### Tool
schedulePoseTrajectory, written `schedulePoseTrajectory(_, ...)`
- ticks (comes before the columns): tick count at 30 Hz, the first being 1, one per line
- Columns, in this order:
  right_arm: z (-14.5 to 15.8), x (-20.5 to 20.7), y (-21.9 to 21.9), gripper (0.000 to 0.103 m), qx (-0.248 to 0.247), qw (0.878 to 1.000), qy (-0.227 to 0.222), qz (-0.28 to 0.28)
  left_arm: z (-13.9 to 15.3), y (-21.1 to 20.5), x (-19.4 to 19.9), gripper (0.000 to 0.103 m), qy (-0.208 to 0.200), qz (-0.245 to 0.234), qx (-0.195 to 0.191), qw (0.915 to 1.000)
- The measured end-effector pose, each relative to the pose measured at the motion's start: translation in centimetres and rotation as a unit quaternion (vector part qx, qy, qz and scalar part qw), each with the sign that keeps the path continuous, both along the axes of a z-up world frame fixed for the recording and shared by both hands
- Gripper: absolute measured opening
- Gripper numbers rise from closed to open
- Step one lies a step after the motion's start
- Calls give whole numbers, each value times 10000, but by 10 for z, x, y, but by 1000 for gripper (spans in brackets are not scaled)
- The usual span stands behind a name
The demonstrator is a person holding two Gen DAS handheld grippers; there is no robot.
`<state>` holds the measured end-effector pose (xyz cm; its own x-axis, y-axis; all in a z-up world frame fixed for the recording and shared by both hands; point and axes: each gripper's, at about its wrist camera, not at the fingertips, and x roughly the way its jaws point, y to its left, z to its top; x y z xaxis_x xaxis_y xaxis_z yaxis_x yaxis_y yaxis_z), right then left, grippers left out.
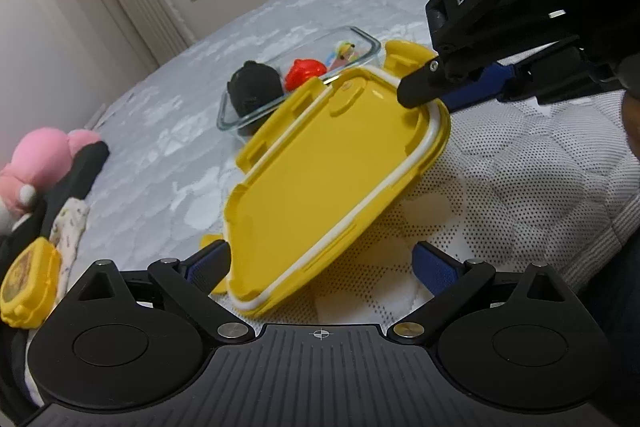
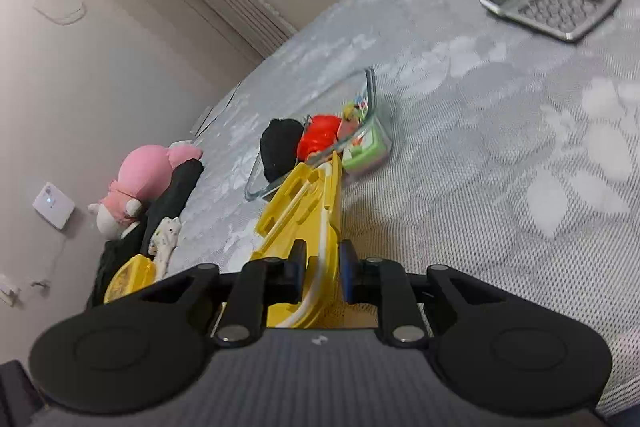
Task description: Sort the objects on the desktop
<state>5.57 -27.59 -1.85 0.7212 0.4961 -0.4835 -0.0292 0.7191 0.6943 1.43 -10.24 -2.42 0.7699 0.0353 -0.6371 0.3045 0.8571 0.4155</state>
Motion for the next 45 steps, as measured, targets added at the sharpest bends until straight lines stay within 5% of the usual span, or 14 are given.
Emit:
schedulePoseTrajectory(5,7,-1,-4,19,363,9991,-9,216,3,-3,-3,100,-149,-156,34,9998)
schedulePoseTrajectory(10,25,-10,9,19,514,9970,-250,528,4,-2,1,100,-718,28,378,9967)
schedulePoseTrajectory(14,41,-15,25,19,416,9947,-470,816,12,14,3,99,-914,44,-48,9958)
schedulePoseTrajectory(16,50,-17,36,19,272,9935,-600,933,18,24,4,71,-788,52,-392,9961)
schedulePoseTrajectory(17,54,-17,41,20,178,9930,-656,970,20,29,7,49,-677,156,-497,9963)
schedulePoseTrajectory(18,57,-17,46,23,73,9926,-712,980,22,34,12,39,-595,230,-587,9962)
schedulePoseTrajectory(20,63,-17,56,23,-156,9917,-830,975,26,45,16,27,-579,315,-724,9952)
schedulePoseTrajectory(25,79,-18,73,35,-337,9858,-1223,1100,43,81,27,27,-377,483,-1508,9867)
schedulePoseTrajectory(27,82,-23,69,49,-271,9856,-1464,806,51,103,34,28,-237,625,-2019,9771)
schedulePoseTrajectory(32,67,-20,64,56,-256,9884,-1495,-86,63,160,47,28,-81,1175,-3099,9435)
schedulePoseTrajectory(39,-5,28,101,56,246,9970,39,727,56,231,49,34,170,1915,-4183,8877)
schedulePoseTrajectory(45,-31,48,148,56,324,9877,575,1419,37,276,56,36,174,2563,-4404,8603)
